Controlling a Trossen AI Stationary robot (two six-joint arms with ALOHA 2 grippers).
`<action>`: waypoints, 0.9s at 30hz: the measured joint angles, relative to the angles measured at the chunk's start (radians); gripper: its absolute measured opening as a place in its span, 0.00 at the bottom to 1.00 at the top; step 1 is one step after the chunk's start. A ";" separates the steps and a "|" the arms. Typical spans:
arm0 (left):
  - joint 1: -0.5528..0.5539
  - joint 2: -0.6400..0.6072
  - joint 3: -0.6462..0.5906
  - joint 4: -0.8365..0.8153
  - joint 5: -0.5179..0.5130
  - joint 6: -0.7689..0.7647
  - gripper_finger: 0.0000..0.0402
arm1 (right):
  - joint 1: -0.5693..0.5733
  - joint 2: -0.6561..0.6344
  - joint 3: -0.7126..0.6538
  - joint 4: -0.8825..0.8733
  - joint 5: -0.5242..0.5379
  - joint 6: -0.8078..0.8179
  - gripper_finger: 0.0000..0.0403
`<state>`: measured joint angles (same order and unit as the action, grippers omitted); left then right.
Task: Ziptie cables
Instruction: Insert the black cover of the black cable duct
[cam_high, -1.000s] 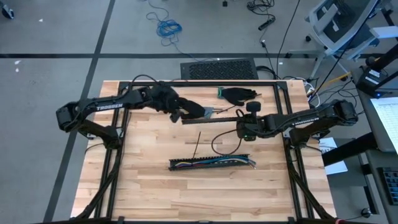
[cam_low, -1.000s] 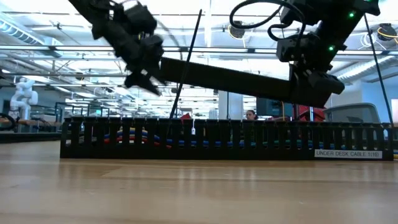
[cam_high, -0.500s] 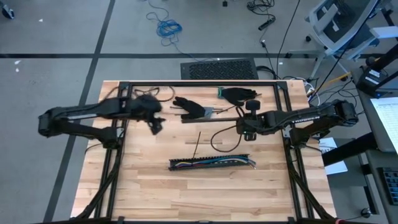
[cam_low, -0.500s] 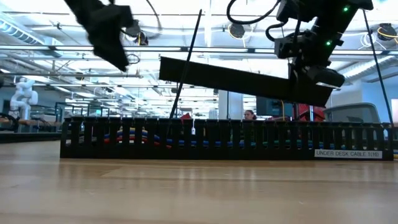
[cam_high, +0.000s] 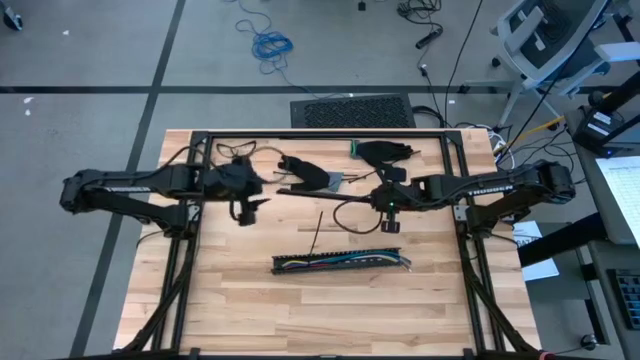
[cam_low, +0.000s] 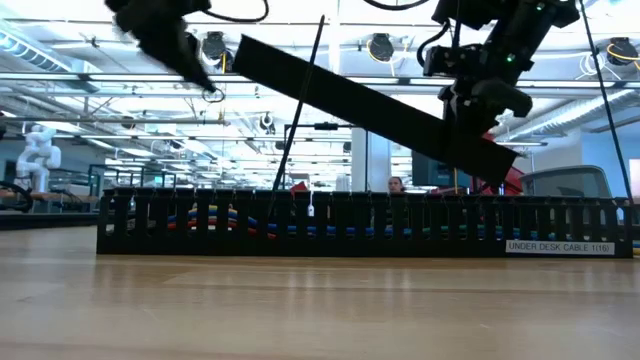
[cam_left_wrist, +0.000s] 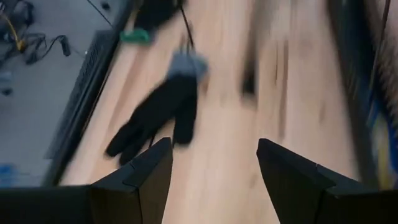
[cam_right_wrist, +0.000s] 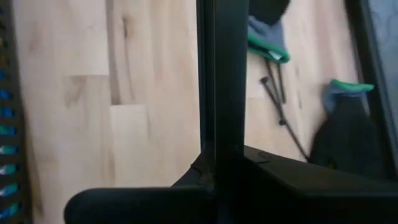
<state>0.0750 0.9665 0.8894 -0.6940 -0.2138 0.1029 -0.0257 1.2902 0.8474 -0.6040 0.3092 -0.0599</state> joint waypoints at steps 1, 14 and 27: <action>0.000 0.001 0.000 0.046 0.000 -0.057 0.57 | 0.006 0.003 0.000 -0.001 -0.008 0.007 0.00; -0.108 0.010 0.001 0.184 0.137 -0.215 0.57 | 0.021 0.010 0.000 -0.002 -0.029 0.023 0.00; -0.121 0.030 0.001 0.253 0.037 -0.147 0.57 | 0.037 0.010 0.027 0.002 -0.032 0.023 0.00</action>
<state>-0.0456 0.9966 0.8902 -0.4414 -0.1772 -0.0437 0.0108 1.3003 0.8745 -0.6019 0.2770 -0.0373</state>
